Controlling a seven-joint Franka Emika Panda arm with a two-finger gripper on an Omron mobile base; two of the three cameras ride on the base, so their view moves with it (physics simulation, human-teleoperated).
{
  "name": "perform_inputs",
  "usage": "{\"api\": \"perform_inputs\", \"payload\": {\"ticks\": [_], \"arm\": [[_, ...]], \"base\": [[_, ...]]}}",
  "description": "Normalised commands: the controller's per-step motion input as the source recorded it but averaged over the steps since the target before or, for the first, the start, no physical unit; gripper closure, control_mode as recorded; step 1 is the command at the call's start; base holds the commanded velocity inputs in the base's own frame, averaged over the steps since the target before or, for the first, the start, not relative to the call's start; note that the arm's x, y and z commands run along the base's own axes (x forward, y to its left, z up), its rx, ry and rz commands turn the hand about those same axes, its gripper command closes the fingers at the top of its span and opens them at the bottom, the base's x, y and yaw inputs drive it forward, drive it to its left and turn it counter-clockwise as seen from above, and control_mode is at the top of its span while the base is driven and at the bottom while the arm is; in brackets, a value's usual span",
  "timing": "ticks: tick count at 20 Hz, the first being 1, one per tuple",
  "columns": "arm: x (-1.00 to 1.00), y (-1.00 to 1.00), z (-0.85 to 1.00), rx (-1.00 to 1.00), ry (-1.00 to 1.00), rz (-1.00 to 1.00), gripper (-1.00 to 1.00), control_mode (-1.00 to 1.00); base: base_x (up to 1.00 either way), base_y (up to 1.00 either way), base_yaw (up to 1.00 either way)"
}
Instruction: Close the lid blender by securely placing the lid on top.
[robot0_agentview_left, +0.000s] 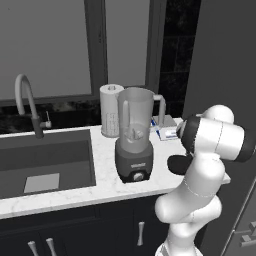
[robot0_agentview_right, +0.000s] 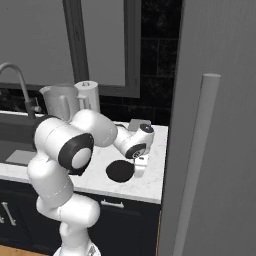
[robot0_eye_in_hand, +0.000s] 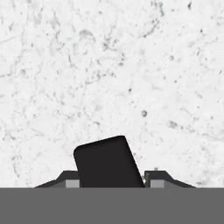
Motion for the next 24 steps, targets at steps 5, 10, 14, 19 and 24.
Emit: {"api": "perform_inputs", "payload": {"ticks": [5,10,14,19,24], "arm": [[-0.44,0.0,0.28,0.0,0.0,-0.18,1.0,-1.0],[-0.45,0.04,0.51,0.0,0.0,-0.21,1.0,-1.0],[-0.51,0.03,0.63,0.0,0.0,-0.19,1.0,-1.0],[-0.51,0.02,0.7,0.0,-0.01,-0.18,1.0,-1.0],[-0.43,0.11,0.74,0.0,-0.07,-0.15,1.0,-1.0]], "base": [[0.0,0.0,0.0],[0.0,0.0,0.0],[0.0,0.0,0.0],[0.0,0.0,0.0],[0.0,0.0,0.0]]}}
